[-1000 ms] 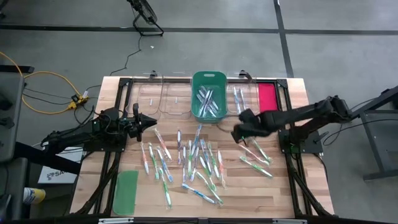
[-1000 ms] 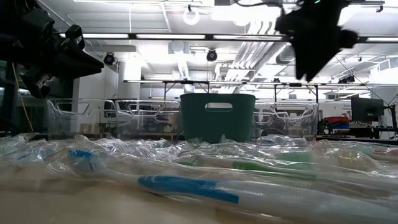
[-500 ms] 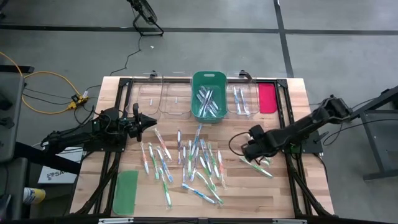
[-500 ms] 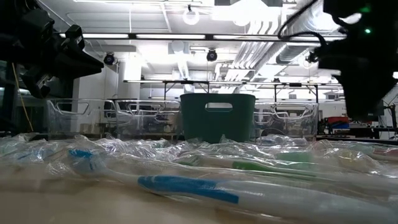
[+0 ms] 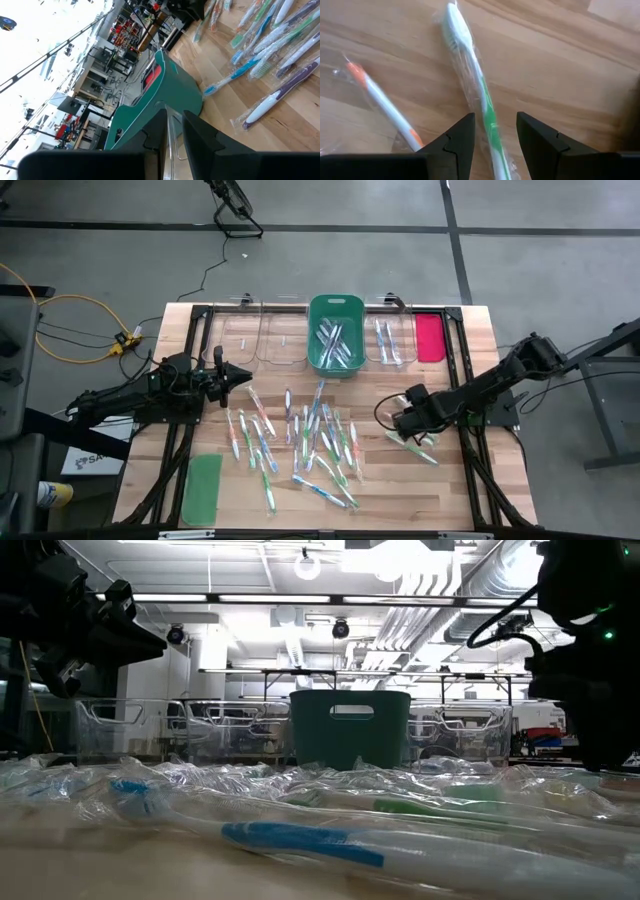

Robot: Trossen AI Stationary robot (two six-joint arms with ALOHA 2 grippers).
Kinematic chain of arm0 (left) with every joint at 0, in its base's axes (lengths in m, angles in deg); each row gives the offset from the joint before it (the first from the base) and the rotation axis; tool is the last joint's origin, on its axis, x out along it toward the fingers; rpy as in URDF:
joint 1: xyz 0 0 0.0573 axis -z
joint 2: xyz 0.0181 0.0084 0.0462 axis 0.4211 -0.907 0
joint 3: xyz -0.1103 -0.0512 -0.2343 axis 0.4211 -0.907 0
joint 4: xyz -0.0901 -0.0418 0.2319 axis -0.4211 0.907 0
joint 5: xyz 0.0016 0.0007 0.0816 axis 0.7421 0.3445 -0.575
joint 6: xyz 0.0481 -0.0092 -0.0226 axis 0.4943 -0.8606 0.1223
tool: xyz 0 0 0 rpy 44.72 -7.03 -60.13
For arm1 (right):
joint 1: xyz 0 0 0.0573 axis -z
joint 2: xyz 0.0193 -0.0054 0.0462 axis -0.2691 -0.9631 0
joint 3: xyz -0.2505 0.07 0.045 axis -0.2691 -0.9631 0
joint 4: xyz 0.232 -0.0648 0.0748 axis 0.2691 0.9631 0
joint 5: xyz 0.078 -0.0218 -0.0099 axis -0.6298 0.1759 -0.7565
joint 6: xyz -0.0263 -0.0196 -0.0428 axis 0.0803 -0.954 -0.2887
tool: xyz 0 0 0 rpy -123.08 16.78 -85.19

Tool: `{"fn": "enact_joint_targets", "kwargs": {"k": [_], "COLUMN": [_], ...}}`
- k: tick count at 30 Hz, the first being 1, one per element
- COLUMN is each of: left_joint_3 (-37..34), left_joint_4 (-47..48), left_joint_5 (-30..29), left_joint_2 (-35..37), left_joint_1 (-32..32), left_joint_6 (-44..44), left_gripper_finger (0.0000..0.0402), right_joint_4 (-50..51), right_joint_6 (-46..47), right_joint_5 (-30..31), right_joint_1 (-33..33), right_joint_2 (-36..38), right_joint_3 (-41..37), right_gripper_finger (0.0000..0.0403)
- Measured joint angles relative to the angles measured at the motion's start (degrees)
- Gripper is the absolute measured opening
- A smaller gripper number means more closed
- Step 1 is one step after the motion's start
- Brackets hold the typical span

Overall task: Pick & Place Toothbrushes
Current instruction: Put the green toothbrush into the left transparent bin

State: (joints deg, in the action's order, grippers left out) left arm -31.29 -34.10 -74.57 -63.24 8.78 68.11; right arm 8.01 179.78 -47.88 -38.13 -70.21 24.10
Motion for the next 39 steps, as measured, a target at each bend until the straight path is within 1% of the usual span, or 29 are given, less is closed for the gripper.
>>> {"fn": "enact_joint_targets", "kwargs": {"k": [7, 11, 14, 19, 21, 26, 29, 31, 33, 36, 39], "left_joint_3": [0.0, 0.0, 0.0, 0.0, 0.0, 0.0, 0.0, 0.0, -0.1, -0.2, -0.2], "left_joint_4": [0.0, 0.0, 0.0, 0.0, 0.0, 0.0, 0.0, -0.2, -0.7, -2.2, -4.5], "left_joint_5": [0.0, 0.0, 0.0, 0.0, 0.0, 0.0, 0.0, 0.0, 0.1, 0.2, 0.3], "left_joint_2": [0.0, 0.0, 0.0, 0.0, 0.0, 0.0, 0.0, 0.0, 0.0, 0.0, 0.0], "left_joint_1": [0.0, 0.0, 0.0, 0.0, 0.0, 0.0, 0.0, 0.0, 0.0, 0.0, 0.0], "left_joint_6": [0.0, 0.0, 0.0, 0.0, 0.0, 0.0, 0.0, 0.0, 0.0, -0.2, -4.4], "left_gripper_finger": [0.0055, 0.0055, 0.0055, 0.0055, 0.0055, 0.0055, 0.0055, 0.0055, 0.0055, 0.0055, 0.0055], "right_joint_4": [-5.9, -7.6, -8.0, -8.4, -8.4, -8.5, -8.6, -8.8, -10.5, -17.6, -27.3], "right_joint_6": [-0.1, 0.5, 0.7, 0.8, 1.0, 0.8, -1.7, -4.4, -9.0, -17.9, -29.3], "right_joint_5": [0.0, 0.4, 1.0, 2.8, 3.3, 6.4, 10.3, 14.6, 19.3, 25.9, 30.1], "right_joint_1": [0.0, 0.0, 0.0, 0.0, 0.0, 0.1, 0.0, 0.0, 0.1, 0.3, 1.3], "right_joint_2": [0.0, 0.1, 0.1, 0.0, 0.0, 0.8, 2.4, 3.5, 5.0, 7.0, 8.0], "right_joint_3": [-3.3, -4.7, -4.8, -5.0, -5.0, -3.8, -1.7, 0.0, 1.5, 2.6, 2.6], "right_gripper_finger": [0.0138, 0.0133, 0.0106, 0.0025, 0.0016, 0.0017, 0.0014, 0.0014, 0.0014, 0.0015, 0.0015]}}
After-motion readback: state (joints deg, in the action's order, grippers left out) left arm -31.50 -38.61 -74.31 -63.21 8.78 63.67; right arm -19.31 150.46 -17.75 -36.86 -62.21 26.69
